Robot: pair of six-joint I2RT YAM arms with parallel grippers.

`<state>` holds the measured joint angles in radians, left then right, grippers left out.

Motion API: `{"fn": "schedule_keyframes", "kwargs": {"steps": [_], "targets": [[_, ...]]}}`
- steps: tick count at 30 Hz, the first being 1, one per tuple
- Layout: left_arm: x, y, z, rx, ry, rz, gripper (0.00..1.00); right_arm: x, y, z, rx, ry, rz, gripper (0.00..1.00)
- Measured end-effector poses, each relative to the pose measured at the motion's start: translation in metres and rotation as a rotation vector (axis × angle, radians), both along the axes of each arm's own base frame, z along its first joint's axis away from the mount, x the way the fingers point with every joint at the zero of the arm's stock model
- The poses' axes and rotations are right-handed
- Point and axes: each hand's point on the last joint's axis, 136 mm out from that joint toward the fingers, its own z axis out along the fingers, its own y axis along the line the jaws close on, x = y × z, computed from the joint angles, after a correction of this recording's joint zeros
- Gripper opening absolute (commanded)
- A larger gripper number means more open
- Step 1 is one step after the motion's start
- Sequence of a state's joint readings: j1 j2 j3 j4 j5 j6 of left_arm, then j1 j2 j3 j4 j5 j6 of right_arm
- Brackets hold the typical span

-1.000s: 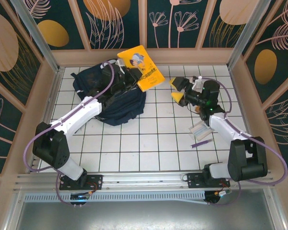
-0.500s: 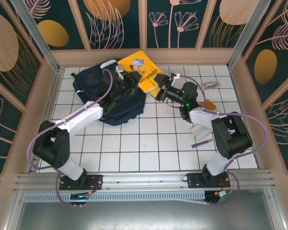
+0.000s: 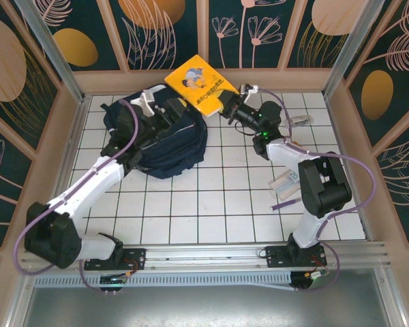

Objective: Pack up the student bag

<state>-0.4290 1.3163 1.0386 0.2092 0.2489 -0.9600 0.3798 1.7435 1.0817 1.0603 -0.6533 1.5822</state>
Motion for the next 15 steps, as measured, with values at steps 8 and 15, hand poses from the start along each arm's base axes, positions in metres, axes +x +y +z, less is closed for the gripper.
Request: {"fn": "schedule_keyframes", "kwargs": {"steps": [8, 15], "targets": [[-0.011, 0.01, -0.074, 0.736, -0.224, -0.213, 0.74, 0.013, -0.067, -0.016, -0.037, 0.046, -0.131, 0.0], [0.001, 0.019, -0.184, 1.16, -0.109, -0.492, 0.77, -0.008, -0.082, 0.001, -0.106, -0.018, -0.154, 0.0]]}}
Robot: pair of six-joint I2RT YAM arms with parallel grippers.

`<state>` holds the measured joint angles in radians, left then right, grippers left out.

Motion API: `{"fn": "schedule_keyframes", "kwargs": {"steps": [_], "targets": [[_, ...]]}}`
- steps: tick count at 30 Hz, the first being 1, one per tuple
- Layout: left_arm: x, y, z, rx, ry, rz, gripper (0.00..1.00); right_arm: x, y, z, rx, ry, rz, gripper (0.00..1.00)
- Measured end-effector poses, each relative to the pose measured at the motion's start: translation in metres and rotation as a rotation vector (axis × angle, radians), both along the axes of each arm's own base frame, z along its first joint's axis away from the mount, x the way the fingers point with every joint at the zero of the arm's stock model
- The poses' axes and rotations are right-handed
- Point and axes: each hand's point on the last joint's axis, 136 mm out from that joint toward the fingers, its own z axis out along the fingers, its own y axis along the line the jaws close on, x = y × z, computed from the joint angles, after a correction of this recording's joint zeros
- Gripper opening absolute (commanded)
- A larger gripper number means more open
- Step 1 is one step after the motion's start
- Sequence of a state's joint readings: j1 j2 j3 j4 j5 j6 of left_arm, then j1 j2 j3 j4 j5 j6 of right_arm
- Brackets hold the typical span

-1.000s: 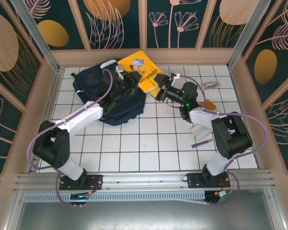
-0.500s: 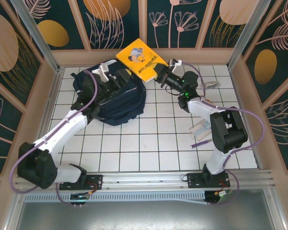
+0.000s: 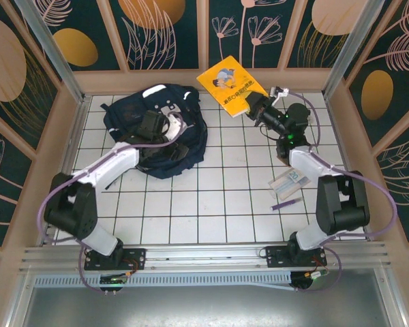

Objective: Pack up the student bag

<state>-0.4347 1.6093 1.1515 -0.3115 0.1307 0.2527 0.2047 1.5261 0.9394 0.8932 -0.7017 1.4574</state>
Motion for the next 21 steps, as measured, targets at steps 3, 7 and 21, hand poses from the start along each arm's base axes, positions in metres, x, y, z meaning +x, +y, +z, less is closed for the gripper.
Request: {"fn": "schedule_keyframes", "kwargs": {"steps": [3, 7, 21], "targets": [[0.01, 0.003, -0.015, 0.105, 0.022, -0.047, 0.77, -0.011, -0.001, 0.008, -0.044, -0.038, -0.001, 0.0], [0.026, 0.003, -0.026, 0.199, 0.028, -0.087, 0.79, -0.021, -0.003, 0.013, -0.1, -0.071, -0.011, 0.0], [0.058, 0.028, -0.043, 0.38, 0.038, 0.087, 0.11, -0.029, -0.004, -0.014, -0.253, -0.044, -0.012, 0.0]]}}
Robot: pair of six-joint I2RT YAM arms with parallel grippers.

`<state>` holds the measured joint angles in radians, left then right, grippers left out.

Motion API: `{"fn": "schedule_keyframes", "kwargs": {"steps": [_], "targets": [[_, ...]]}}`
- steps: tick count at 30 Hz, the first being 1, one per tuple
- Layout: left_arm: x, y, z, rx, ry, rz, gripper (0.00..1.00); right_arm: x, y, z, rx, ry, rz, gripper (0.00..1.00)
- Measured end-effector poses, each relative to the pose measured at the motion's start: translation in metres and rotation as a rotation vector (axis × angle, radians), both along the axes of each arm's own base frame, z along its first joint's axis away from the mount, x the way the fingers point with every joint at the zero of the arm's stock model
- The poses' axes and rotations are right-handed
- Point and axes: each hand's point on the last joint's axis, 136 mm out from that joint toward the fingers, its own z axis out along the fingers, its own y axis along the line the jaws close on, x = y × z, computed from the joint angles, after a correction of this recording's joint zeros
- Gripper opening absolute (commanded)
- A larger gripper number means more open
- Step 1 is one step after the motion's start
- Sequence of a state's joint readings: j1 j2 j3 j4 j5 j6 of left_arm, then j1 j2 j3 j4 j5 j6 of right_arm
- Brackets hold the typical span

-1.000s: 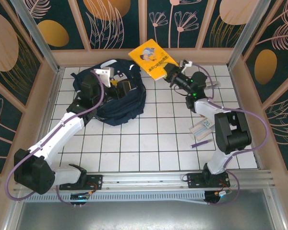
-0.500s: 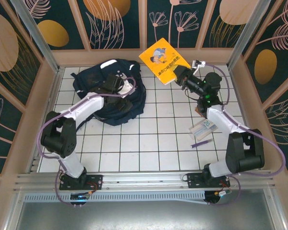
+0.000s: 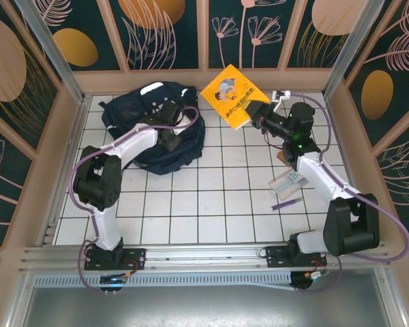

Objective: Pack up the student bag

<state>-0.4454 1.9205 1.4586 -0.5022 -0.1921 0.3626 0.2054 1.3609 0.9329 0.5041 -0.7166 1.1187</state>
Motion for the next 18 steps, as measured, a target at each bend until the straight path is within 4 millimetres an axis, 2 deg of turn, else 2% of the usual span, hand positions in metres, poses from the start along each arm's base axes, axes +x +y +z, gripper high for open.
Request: {"fn": "schedule_keyframes", "kwargs": {"steps": [1, 6, 9, 13, 18], "targets": [[0.001, 0.0, -0.002, 0.003, 0.006, 0.0, 0.0, 0.0, 0.0, -0.002, -0.004, 0.004, 0.0, 0.0], [0.002, -0.005, -0.015, 0.024, 0.087, -0.013, 0.0, -0.002, 0.002, -0.012, -0.029, 0.028, 0.01, 0.0], [0.004, -0.008, -0.003, 0.004, 0.089, -0.007, 0.0, -0.004, 0.002, -0.027, -0.063, 0.07, 0.012, 0.0], [0.019, -0.016, 0.038, -0.051, 0.017, 0.02, 0.0, -0.007, 0.001, -0.048, -0.105, 0.149, 0.01, 0.0], [0.048, -0.024, 0.128, -0.138, -0.18, 0.055, 0.0, -0.011, 0.001, -0.066, -0.145, 0.207, 0.024, 0.0]]}}
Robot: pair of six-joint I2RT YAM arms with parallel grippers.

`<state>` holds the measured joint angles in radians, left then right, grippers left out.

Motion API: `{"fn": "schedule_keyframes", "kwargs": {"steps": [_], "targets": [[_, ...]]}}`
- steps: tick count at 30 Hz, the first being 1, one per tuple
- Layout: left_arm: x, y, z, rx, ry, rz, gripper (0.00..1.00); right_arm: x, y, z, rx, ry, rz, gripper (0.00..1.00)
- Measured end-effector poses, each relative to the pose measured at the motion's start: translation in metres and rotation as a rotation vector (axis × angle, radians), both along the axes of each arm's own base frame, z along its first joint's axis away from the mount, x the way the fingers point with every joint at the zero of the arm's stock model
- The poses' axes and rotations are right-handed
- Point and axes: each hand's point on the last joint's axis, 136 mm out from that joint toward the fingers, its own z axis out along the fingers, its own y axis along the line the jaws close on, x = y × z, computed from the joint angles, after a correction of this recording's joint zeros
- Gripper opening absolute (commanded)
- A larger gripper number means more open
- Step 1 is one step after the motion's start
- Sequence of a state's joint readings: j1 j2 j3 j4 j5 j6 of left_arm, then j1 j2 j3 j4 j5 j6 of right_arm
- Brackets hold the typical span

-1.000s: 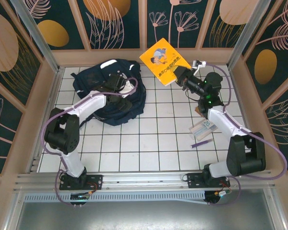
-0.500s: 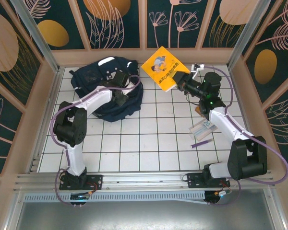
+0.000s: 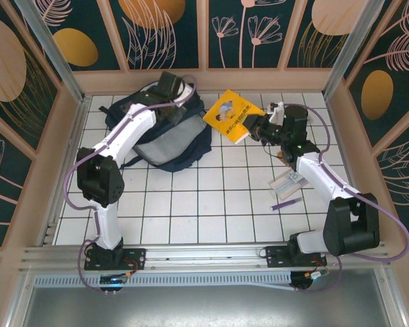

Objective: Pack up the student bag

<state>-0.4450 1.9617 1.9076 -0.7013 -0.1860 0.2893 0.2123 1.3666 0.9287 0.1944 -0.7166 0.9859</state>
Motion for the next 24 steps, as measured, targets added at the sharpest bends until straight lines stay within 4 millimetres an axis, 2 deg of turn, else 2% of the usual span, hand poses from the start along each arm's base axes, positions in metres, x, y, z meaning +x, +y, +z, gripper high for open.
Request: {"fn": "schedule_keyframes", "kwargs": {"steps": [2, 4, 8, 11, 14, 16, 18, 20, 24], "targets": [[0.007, 0.0, 0.036, -0.034, -0.081, 0.014, 0.0, -0.001, 0.003, -0.009, -0.008, 0.036, 0.026, 0.0], [0.011, 0.0, 0.062, -0.064, -0.137, 0.023, 0.0, -0.001, 0.007, -0.018, -0.003, 0.066, 0.053, 0.0], [0.018, -0.003, 0.097, -0.126, -0.214, 0.032, 0.0, -0.004, 0.019, -0.033, 0.012, 0.12, 0.099, 0.0], [0.02, -0.011, 0.121, -0.197, -0.262, 0.018, 0.0, -0.003, 0.037, -0.042, 0.04, 0.152, 0.133, 0.0], [0.018, -0.022, 0.131, -0.268, -0.266, -0.011, 0.0, 0.0, 0.057, -0.062, 0.064, 0.212, 0.15, 0.0], [0.013, -0.034, 0.127, -0.322, -0.231, -0.059, 0.02, 0.005, 0.069, -0.076, 0.09, 0.248, 0.152, 0.0], [0.008, -0.045, 0.113, -0.351, -0.182, -0.111, 0.34, 0.011, 0.078, -0.085, 0.12, 0.275, 0.147, 0.0], [-0.002, -0.053, 0.084, -0.36, -0.107, -0.154, 0.45, 0.012, 0.079, -0.089, 0.143, 0.293, 0.141, 0.0], [-0.046, -0.051, -0.01, -0.307, 0.108, -0.231, 0.48, 0.021, 0.06, -0.084, 0.151, 0.276, 0.097, 0.0]]}}
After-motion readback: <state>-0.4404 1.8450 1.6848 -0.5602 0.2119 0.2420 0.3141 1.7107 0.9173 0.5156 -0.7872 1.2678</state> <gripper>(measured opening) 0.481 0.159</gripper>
